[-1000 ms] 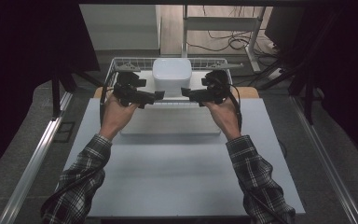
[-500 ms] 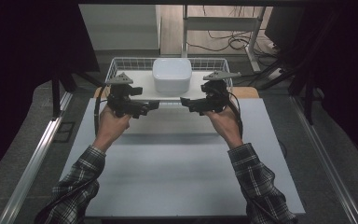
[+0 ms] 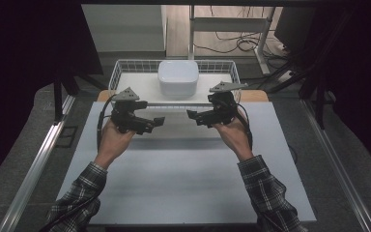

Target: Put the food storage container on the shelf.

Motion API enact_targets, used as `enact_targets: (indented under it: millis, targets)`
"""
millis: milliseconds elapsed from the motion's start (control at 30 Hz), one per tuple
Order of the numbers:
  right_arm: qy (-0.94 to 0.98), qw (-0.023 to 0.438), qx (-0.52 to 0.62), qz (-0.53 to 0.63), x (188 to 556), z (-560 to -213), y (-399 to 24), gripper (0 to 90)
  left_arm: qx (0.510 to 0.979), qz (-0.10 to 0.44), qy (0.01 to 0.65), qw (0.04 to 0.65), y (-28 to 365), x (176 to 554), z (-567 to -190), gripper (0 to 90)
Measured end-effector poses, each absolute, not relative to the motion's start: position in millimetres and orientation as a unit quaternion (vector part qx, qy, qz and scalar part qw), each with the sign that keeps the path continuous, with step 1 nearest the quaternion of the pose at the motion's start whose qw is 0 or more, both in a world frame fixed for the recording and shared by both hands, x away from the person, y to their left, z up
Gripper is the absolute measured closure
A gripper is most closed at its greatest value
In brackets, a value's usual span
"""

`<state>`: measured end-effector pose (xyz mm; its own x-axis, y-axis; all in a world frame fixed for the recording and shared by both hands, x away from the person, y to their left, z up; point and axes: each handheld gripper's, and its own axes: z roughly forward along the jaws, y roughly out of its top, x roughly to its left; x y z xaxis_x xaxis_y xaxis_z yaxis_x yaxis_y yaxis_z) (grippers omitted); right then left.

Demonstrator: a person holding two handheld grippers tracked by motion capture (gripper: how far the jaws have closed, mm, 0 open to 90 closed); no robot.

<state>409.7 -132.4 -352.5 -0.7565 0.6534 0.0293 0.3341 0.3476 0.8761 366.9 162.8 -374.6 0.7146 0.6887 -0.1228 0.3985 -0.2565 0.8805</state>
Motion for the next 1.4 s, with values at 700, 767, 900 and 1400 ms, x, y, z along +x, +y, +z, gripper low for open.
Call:
enact_targets:
  millis: [700,767,900,1400]
  targets:
    - [0.804,0.167,0.295,0.489,378,-383,-149,0.1,0.788,0.15,0.342,0.49,158,330,-412,5.1]
    - [0.804,0.164,0.295,0.49,377,-385,-150,0.1,0.787,0.148,0.343,0.491,158,328,-414,5.1]
    - [0.808,0.161,0.289,0.487,371,-395,-151,0.0,0.786,0.146,0.345,0.492,159,321,-423,5.1]
    - [0.827,0.164,0.274,0.462,352,-426,-151,0.3,0.789,0.141,0.362,0.476,160,304,-454,4.4]
